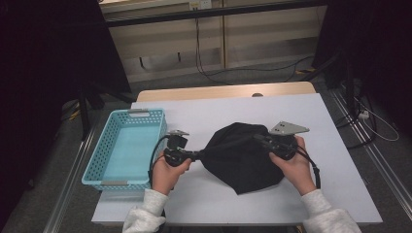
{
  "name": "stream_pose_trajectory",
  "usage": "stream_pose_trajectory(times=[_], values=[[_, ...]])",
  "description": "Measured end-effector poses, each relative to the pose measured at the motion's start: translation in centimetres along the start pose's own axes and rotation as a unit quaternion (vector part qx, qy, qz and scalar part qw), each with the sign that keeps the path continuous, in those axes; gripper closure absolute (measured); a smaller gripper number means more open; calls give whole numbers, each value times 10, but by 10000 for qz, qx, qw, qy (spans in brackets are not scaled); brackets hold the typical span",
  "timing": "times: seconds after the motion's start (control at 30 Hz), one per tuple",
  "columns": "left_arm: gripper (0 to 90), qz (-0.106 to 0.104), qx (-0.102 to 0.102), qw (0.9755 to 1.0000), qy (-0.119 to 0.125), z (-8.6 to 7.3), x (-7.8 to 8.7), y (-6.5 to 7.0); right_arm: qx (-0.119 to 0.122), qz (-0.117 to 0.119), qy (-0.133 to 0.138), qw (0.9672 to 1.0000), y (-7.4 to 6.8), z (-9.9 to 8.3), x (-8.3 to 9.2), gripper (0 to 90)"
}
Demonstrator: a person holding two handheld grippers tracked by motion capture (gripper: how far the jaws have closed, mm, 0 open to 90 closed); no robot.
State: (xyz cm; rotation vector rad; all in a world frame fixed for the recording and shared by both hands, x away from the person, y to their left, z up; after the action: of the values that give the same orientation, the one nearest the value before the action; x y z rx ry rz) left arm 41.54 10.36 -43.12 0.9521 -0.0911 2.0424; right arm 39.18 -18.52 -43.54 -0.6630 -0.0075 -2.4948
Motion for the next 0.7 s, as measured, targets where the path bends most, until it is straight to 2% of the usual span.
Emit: stream_pose_trajectory(times=[0.07,0.17,0.23,0.3,0.37,0.4,0.43,0.47,0.57,0.7], values=[[889,57,40,10000,58,0,3,-5,75,38,-60,9999,-5,-1,-4,894],[863,98,-28,9999,-7,-5,-6,-4,82,-13,-90,9999,-5,-4,-7,895],[771,40,-44,9999,-94,-8,-14,0,31,-92,-94,9999,0,-5,-8,895],[611,47,-61,9999,-137,-10,-19,4,-81,-173,-76,9998,7,-6,-6,895],[495,68,-129,9997,-172,-12,-24,9,-49,-343,-55,9994,16,-7,-4,895],[428,57,-170,9996,-195,-12,-26,11,-102,-426,-58,9990,21,-9,-3,895],[345,88,-195,9996,-186,-13,-27,12,-285,-384,-35,9989,26,-11,-2,895],[305,139,-245,9994,-211,-14,-29,14,-306,-421,-39,9986,28,-12,-2,895],[258,99,-326,9991,-235,-16,-33,18,-383,-501,10,9980,35,-12,1,895],[240,-11,-488,9978,-442,-22,-43,27,-362,-620,16,9974,40,-13,2,895]])
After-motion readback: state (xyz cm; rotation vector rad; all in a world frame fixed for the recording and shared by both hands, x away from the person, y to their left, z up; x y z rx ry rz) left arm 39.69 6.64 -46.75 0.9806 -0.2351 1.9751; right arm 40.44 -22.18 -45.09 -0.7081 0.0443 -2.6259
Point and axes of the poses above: each handheld gripper's, and its own axes: x roughly backward along the jaws, z roughly out of its top, y roughly to its right, the point moved 4 cm from there along -x, roughly forward along the jaws, and after that the axes turned 8 degrees about -x, right-handed, at the moved point
